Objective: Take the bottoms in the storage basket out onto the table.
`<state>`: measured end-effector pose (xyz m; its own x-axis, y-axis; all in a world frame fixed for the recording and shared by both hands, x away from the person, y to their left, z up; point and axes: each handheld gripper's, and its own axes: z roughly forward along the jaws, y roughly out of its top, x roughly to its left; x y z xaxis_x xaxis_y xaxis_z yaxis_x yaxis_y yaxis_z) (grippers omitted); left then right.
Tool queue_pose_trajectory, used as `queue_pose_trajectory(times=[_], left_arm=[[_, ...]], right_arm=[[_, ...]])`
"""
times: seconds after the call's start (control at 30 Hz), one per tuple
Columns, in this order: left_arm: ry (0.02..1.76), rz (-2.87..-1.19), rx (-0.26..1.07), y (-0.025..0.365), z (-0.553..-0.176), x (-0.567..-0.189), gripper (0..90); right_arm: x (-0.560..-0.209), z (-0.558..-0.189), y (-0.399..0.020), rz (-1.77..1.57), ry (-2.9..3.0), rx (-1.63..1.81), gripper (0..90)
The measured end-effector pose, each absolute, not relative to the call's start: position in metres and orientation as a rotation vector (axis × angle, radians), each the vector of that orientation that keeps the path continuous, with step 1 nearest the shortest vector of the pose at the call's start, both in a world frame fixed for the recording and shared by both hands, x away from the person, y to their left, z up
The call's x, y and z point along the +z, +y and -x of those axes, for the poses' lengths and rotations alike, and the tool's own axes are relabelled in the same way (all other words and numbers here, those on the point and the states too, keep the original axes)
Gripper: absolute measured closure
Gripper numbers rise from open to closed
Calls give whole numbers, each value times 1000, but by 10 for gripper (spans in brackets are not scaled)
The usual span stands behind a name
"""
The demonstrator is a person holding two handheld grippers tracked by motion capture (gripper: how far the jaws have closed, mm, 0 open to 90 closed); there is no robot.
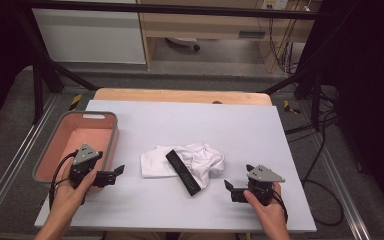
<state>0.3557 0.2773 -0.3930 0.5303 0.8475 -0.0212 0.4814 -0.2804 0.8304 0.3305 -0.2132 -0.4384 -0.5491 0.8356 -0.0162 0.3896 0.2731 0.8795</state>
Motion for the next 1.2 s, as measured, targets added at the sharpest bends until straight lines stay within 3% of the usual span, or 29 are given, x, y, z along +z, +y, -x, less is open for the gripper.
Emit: queue_pose_trajectory(times=[1.2], left_arm=[[1065, -1931, 587, 283, -336, -396, 65]], right_arm=[[-440, -331, -212, -1099, 2085, 1214, 50]])
